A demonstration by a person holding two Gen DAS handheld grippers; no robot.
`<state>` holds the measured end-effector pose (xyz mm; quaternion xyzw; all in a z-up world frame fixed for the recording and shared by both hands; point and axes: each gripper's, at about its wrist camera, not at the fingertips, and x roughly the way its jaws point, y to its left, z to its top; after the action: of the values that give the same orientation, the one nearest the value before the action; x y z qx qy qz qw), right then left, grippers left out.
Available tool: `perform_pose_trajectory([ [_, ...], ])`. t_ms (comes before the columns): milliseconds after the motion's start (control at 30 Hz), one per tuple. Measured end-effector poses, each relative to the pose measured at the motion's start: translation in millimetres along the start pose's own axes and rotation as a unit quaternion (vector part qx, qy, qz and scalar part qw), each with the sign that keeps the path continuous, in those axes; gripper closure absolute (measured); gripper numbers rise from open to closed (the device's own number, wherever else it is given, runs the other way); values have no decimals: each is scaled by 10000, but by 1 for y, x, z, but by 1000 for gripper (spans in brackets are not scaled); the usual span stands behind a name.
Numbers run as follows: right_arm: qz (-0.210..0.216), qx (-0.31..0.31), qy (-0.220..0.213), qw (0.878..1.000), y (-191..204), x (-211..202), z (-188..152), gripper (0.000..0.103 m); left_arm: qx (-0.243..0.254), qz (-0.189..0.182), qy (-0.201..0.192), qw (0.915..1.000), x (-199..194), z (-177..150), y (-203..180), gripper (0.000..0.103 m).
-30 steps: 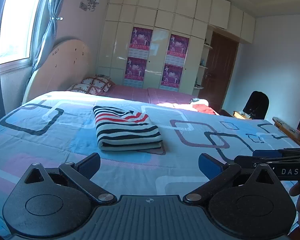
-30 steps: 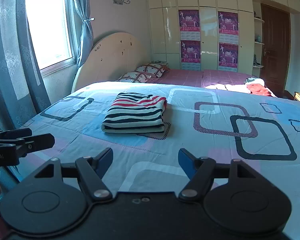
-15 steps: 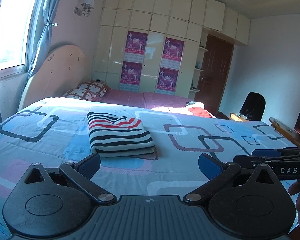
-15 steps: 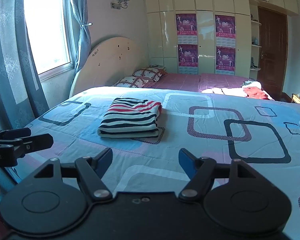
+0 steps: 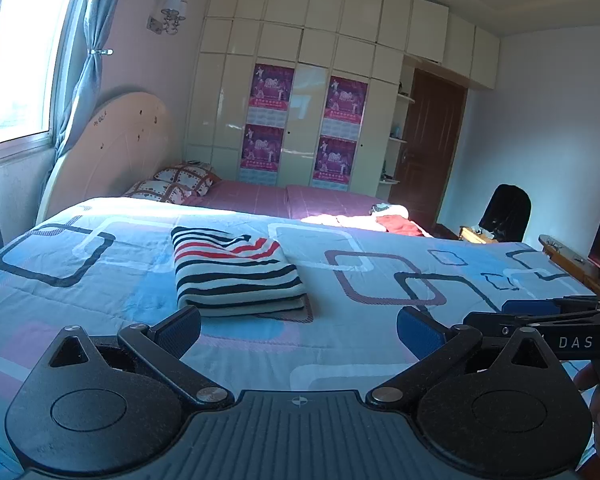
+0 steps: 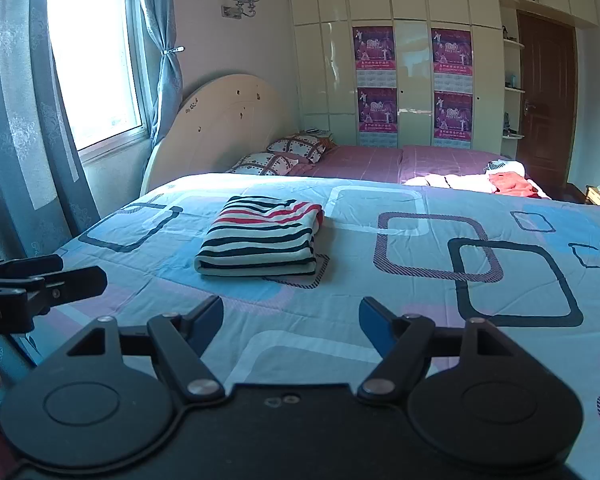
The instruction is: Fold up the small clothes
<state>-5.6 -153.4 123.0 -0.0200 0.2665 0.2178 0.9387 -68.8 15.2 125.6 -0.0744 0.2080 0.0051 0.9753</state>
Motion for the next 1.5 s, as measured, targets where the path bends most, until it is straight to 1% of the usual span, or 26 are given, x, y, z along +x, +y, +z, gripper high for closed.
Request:
perform_pose_trajectory([
  [433,-45,20,-55,10000,3,-5,-1,29,26,-41,3,10000,-2,1,0,0],
  [600,-46,20,-73,10000,4,-5,-1,29,7,-64,21,10000,-2,2,2,0],
  [967,4,9,-39,10000,11,2,3,29,-34,15,8,10000,1,2,8,0],
  [1500,-8,-14,-45,10000,13,5,5,28,-61,-71,-12,10000,5,3,14,0],
])
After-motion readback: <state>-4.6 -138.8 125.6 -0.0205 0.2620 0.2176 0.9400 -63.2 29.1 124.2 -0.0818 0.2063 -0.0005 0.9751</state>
